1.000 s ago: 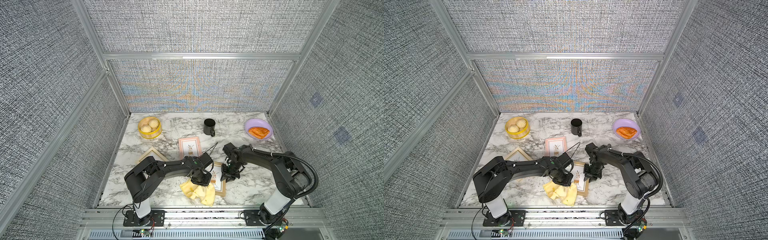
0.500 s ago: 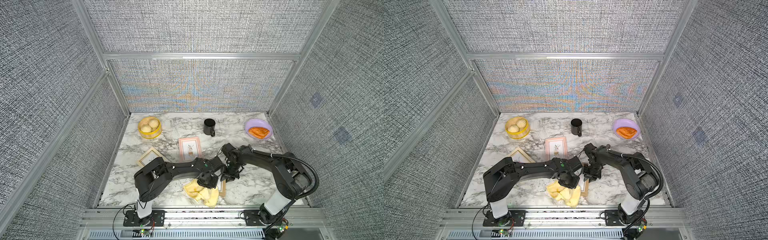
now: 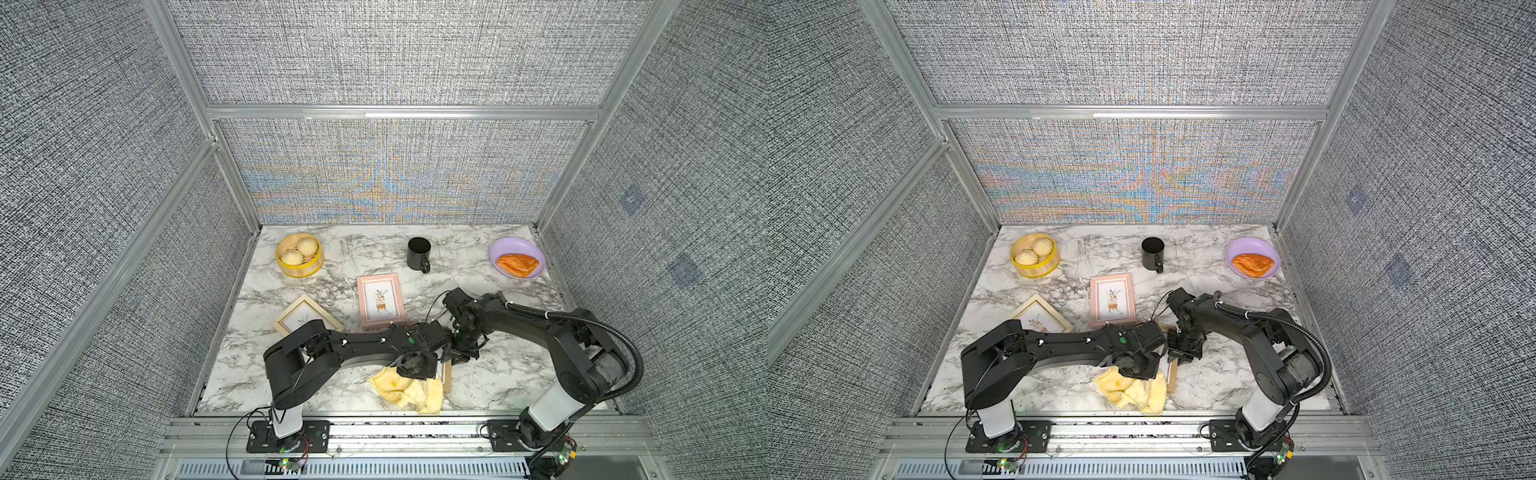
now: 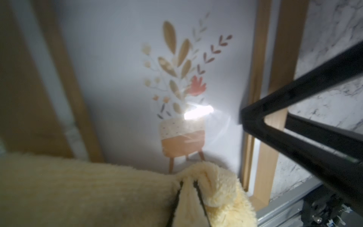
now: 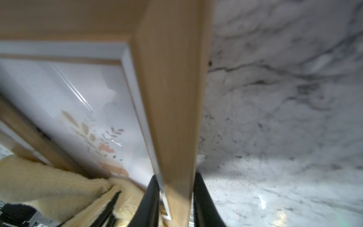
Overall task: Wipe the picture frame with a cloth
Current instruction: Wipe the dirt from the picture frame.
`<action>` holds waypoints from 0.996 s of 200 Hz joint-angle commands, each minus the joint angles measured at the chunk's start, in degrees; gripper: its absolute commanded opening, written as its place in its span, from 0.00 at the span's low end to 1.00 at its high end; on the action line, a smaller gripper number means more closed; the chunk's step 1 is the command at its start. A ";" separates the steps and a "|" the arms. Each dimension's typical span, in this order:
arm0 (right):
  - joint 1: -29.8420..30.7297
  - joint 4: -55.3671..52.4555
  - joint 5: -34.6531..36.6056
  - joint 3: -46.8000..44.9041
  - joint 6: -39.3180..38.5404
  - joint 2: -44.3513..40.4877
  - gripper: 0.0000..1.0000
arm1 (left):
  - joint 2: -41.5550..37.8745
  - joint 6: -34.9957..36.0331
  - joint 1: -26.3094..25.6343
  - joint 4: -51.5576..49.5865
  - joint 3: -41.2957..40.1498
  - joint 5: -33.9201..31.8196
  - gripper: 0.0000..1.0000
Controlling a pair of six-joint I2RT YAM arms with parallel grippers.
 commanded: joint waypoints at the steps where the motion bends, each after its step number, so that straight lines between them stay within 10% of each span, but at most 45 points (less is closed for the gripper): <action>1: 0.57 0.28 12.22 -2.98 1.25 1.50 0.00 | 2.62 -3.29 -2.13 -2.50 2.53 0.87 0.00; 130: 0.14 1.18 11.63 -5.32 -0.77 -0.02 0.00 | -3.71 -8.36 -0.09 -15.29 -6.95 -11.81 0.00; 199: 0.31 1.46 10.91 -5.01 0.41 -0.62 0.00 | 5.58 -5.83 -3.93 -10.60 6.10 -2.19 0.00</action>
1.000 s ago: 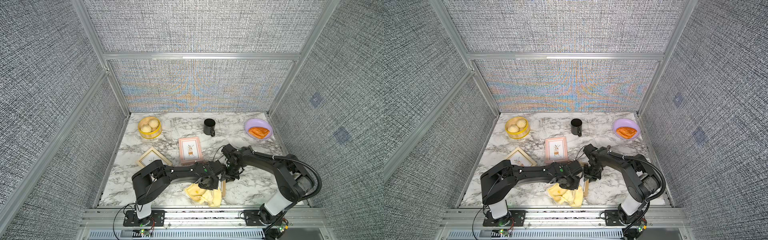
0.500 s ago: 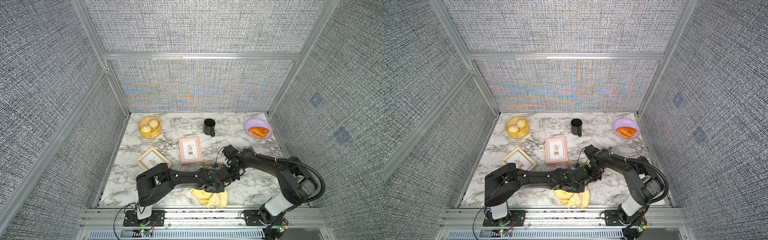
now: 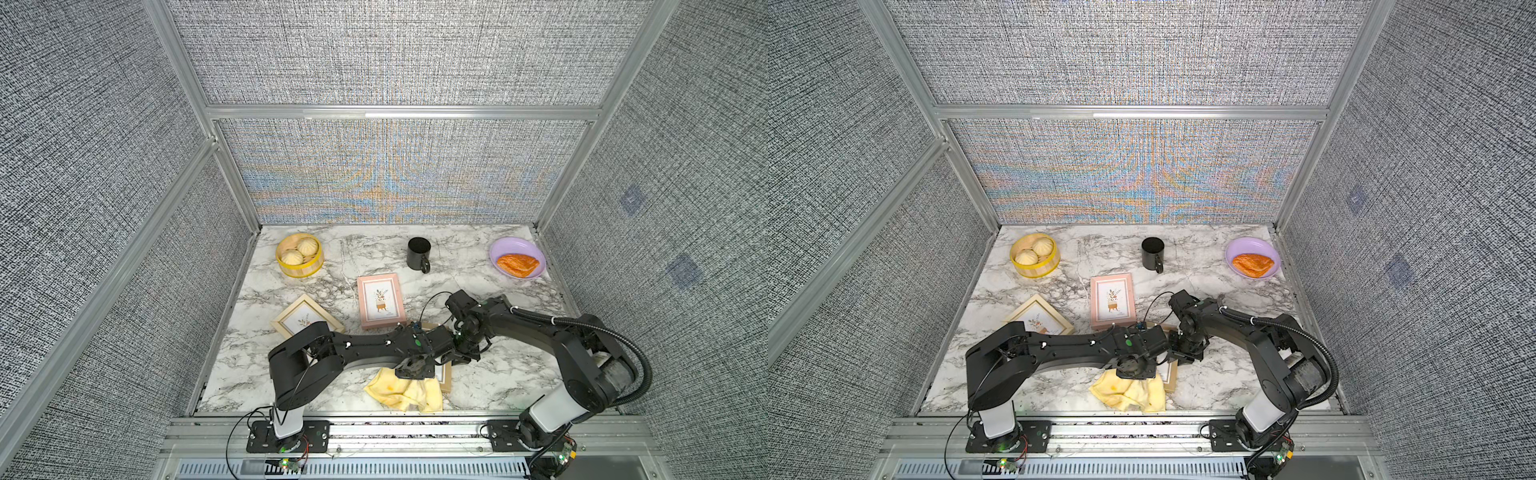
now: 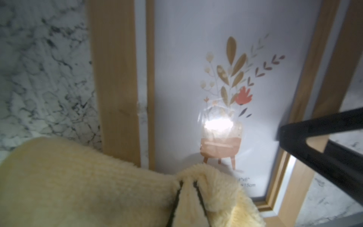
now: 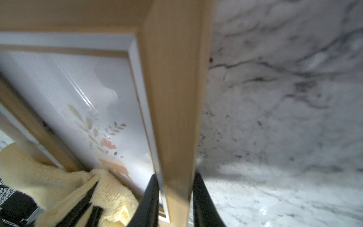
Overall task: Wipe the picture frame with a cloth
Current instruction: Wipe the dirt from the picture frame.
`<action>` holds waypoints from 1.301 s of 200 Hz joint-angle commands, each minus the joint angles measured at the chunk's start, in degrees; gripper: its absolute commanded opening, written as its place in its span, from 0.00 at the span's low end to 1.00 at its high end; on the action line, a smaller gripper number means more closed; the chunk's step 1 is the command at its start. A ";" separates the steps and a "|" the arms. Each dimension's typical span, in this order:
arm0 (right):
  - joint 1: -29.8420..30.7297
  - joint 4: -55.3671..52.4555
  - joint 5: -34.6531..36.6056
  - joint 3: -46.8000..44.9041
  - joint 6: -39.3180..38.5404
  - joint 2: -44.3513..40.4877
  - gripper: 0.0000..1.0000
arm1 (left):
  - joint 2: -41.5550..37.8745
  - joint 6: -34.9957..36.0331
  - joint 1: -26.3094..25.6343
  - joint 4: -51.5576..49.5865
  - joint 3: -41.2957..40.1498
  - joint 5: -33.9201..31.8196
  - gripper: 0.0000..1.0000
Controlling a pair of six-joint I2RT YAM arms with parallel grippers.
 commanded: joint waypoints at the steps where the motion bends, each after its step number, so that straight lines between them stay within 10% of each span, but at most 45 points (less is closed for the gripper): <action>1: 0.33 -1.34 10.94 -2.31 0.89 1.85 0.00 | 3.69 1.32 -2.01 -0.80 2.46 7.35 0.00; 132: 0.57 -1.44 11.74 -3.54 1.70 0.73 0.00 | -14.86 6.97 8.13 -10.31 -12.61 -2.11 0.00; 260: 1.60 -5.26 14.82 -0.46 0.64 -1.13 0.00 | -17.10 16.08 11.44 -0.74 -9.22 6.57 0.00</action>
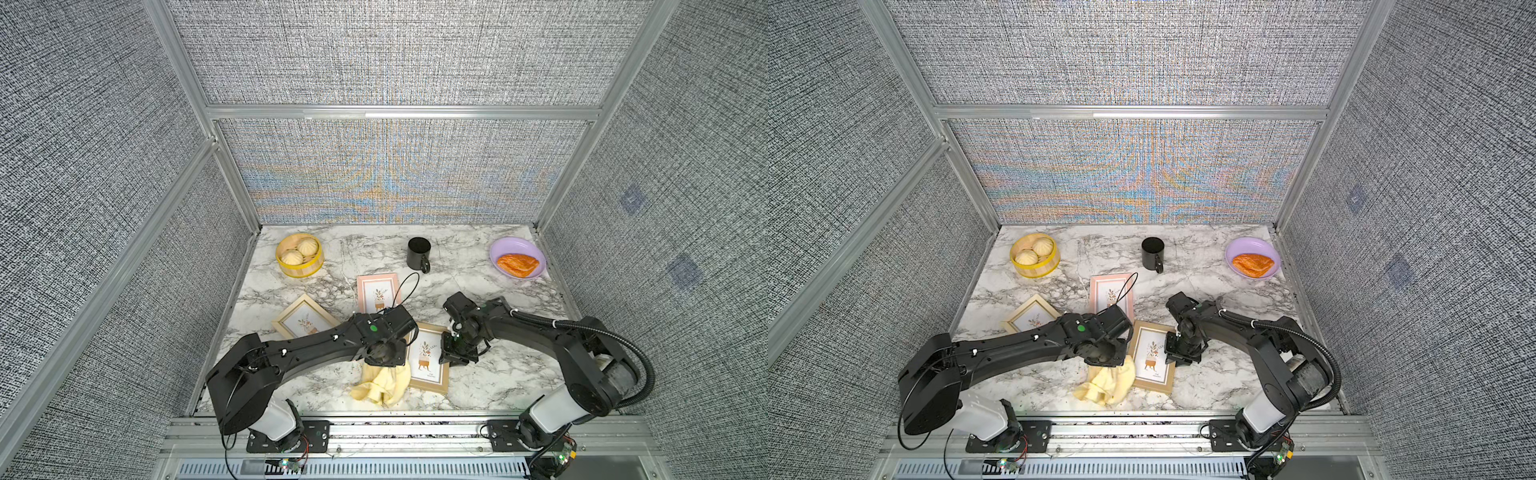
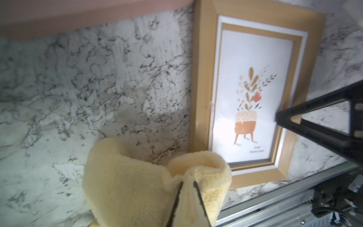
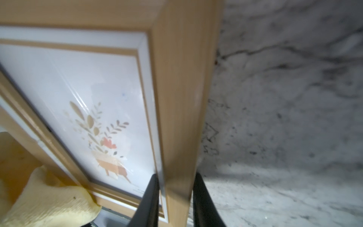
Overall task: Wipe the picture frame with a cloth
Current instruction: Wipe the dirt from the picture frame.
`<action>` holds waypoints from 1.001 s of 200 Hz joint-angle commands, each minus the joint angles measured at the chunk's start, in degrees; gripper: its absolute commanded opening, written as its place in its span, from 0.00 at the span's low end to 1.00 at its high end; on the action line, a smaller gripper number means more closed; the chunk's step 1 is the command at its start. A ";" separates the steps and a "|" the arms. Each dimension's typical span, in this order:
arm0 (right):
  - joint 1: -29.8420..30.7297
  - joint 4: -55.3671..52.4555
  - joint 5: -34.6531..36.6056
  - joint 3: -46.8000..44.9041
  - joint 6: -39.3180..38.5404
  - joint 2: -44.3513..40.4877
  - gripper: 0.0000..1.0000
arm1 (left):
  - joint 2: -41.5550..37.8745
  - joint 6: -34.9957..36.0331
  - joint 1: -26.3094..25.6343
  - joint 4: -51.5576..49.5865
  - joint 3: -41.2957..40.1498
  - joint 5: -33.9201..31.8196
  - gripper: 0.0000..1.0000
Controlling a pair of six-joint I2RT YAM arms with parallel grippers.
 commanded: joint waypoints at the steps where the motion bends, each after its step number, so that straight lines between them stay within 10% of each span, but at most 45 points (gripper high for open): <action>1: 0.18 -5.55 13.69 -0.18 -0.97 0.46 0.00 | 3.19 3.16 0.10 0.73 2.14 2.37 0.00; 139: 0.81 -6.77 15.49 0.92 -2.12 2.37 0.00 | 24.96 6.12 3.81 3.87 20.11 0.56 0.00; 200: 0.78 -7.63 16.40 1.65 -2.02 2.09 0.00 | 17.49 0.04 -0.70 5.97 6.65 6.55 0.00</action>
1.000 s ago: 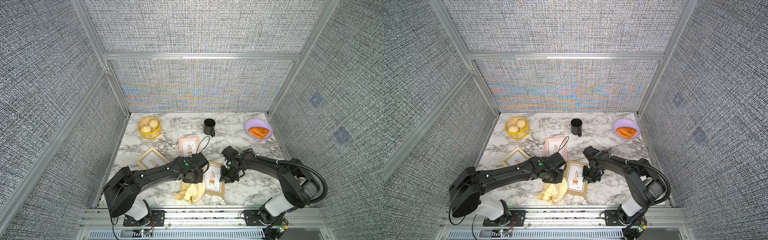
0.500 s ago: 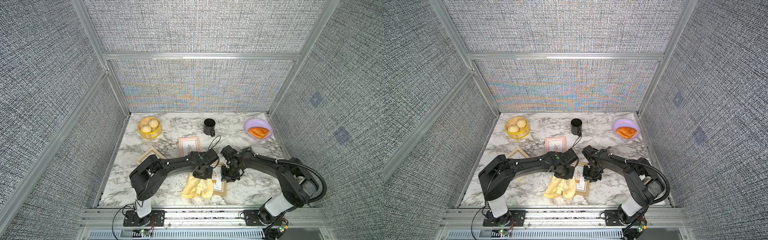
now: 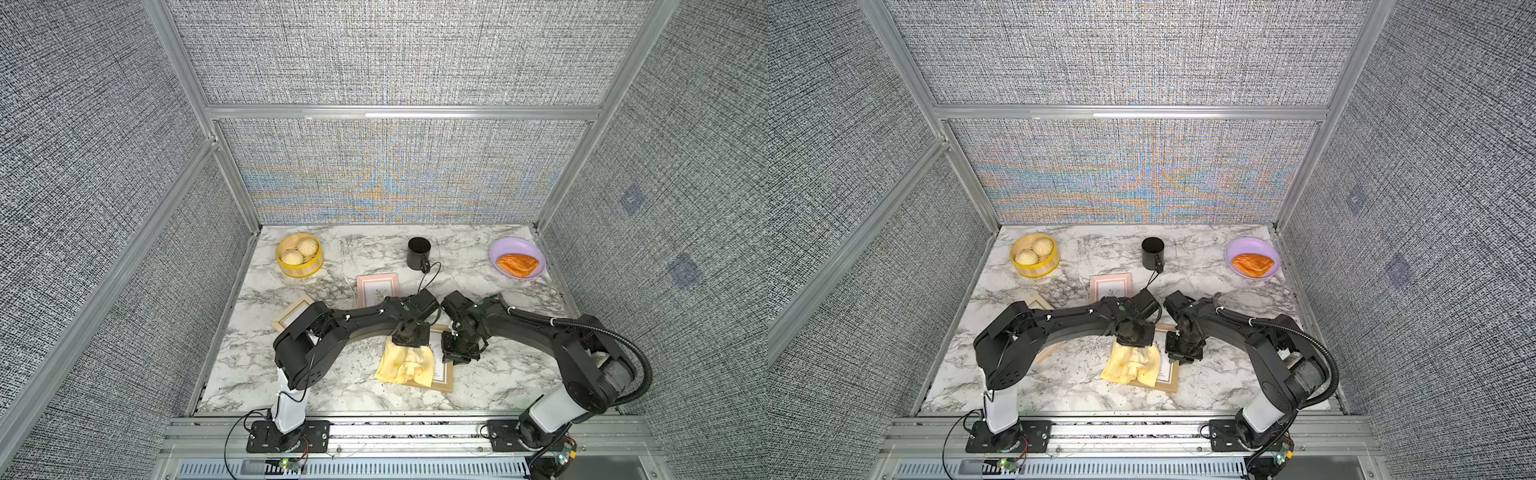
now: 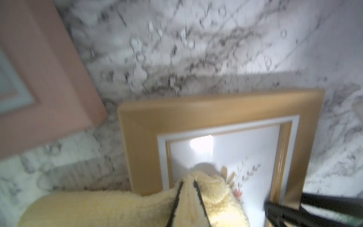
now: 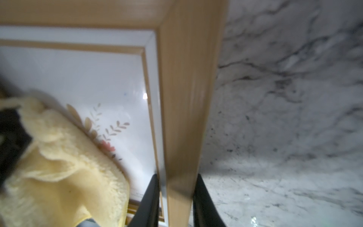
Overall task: Wipe the picture frame with a cloth
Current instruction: Wipe the dirt from the picture frame, then move the picture frame to the center of the board.
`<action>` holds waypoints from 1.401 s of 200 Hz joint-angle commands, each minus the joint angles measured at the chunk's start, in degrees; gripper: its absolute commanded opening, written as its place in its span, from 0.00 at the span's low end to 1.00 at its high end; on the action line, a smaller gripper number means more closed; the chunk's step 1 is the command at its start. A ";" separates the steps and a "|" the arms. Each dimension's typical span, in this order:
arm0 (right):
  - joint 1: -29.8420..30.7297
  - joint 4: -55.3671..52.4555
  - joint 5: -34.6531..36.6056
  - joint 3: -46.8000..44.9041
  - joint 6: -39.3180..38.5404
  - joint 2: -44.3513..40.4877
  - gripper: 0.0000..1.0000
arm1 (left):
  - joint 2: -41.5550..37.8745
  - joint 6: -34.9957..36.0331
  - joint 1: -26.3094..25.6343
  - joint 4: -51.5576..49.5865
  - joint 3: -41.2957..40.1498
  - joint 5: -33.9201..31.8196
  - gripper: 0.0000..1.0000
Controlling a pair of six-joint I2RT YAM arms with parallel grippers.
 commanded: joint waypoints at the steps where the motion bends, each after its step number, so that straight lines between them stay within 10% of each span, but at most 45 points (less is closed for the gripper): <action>1: -0.06 -4.50 12.09 -0.51 -0.85 0.87 0.00 | -3.41 -3.76 -2.63 -2.25 -5.29 3.16 0.00; 80: -1.73 -7.19 15.13 3.73 -2.81 3.75 0.00 | -11.76 -4.31 -2.08 -5.53 -4.80 -2.91 0.00; 188: -20.16 -12.12 24.07 13.68 -15.08 8.04 0.00 | -26.04 -1.65 7.56 -11.81 -9.01 -6.32 0.00; 280: -21.78 -20.95 24.95 21.67 -18.80 5.20 0.51 | -29.09 -1.49 10.11 -11.26 -10.40 -5.64 0.00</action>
